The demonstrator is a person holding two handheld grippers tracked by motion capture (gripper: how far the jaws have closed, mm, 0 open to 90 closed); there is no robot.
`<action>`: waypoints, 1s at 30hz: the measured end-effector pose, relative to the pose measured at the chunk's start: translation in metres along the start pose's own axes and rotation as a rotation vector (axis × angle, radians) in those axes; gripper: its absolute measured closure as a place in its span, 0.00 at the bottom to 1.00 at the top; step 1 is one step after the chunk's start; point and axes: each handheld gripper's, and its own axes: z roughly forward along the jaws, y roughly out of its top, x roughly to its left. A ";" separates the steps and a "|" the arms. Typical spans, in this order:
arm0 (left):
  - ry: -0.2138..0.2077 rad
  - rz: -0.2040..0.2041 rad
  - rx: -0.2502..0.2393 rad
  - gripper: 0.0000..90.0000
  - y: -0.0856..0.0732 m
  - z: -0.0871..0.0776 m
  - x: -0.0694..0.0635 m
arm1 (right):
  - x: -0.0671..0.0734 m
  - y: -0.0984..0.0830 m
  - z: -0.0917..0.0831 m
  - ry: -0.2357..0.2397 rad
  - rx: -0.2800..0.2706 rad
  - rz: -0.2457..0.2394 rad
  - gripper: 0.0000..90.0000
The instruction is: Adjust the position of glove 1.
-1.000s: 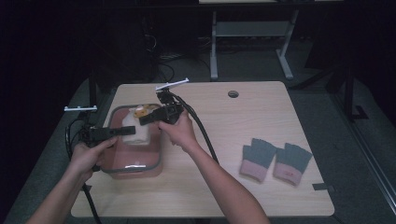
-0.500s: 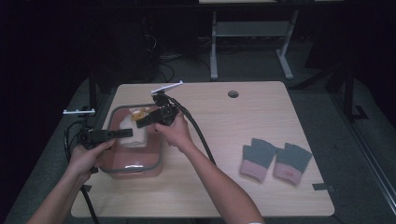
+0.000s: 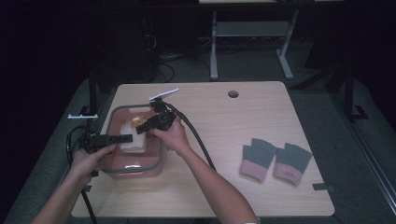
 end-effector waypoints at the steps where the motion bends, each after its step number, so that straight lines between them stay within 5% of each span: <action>1: 0.003 -0.003 0.002 0.75 -0.001 0.000 0.001 | -0.001 -0.001 0.001 0.006 0.002 0.002 0.90; 15: 0.077 -0.024 0.066 0.76 -0.008 0.009 0.015 | -0.011 -0.008 0.019 -0.043 0.059 0.028 0.88; 30: 0.197 -0.041 0.120 0.76 -0.012 0.022 0.017 | -0.014 -0.016 0.008 -0.097 0.116 0.019 0.83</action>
